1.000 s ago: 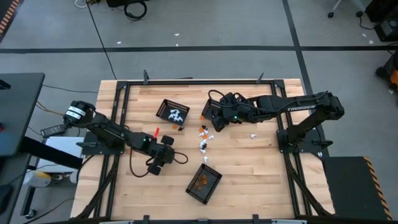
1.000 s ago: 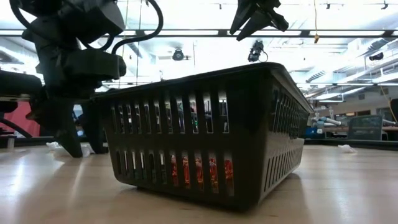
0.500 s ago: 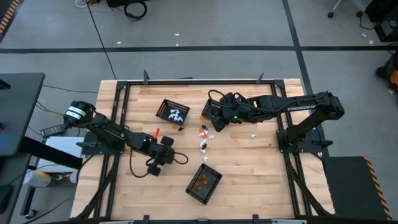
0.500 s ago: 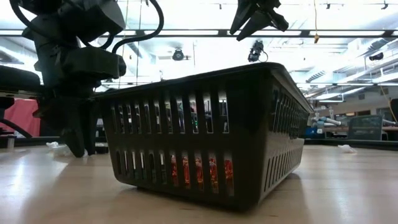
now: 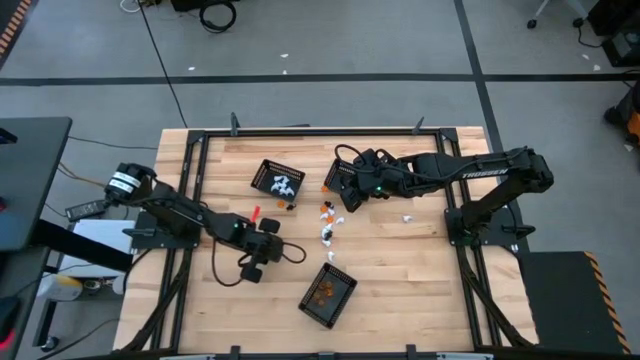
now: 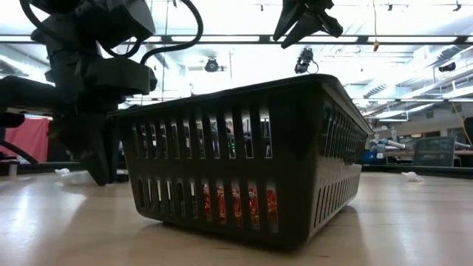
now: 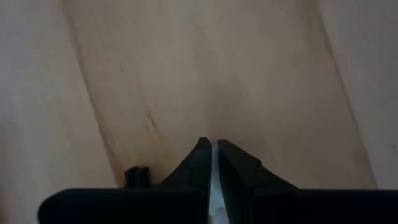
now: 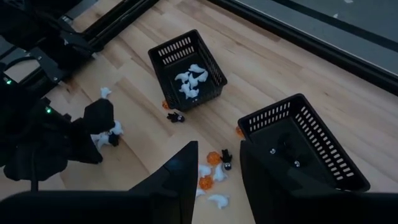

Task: Sort Halloween decoration
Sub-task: Put the white ghost toy into the top left black basket

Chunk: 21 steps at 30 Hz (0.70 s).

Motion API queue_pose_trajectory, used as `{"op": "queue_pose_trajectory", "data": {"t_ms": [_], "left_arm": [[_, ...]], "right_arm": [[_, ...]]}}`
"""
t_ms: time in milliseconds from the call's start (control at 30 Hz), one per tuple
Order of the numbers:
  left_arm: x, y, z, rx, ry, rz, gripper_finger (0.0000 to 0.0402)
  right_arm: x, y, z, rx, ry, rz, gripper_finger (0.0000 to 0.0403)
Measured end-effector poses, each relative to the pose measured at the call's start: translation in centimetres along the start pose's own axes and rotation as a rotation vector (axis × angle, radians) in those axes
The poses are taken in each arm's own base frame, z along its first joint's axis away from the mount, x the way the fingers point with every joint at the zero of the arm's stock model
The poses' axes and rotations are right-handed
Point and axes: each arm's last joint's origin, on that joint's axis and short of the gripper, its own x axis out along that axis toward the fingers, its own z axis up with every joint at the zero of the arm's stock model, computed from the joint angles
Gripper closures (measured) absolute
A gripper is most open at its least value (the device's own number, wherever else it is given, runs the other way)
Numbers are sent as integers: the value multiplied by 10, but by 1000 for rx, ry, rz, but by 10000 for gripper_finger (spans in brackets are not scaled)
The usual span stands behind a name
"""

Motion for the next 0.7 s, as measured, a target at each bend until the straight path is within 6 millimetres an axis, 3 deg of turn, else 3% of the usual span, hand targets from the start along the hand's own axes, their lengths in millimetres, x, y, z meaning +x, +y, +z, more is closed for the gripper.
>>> {"op": "queue_pose_trajectory", "data": {"t_ms": [400, 700], "left_arm": [[-8, 26, 10, -107, 18, 30, 398], [-17, 44, 10, -298, 34, -41, 383]], "right_arm": [[0, 0, 0, -1, 1, 1, 278], [0, 1, -1, 0, 2, 3, 278]]}}
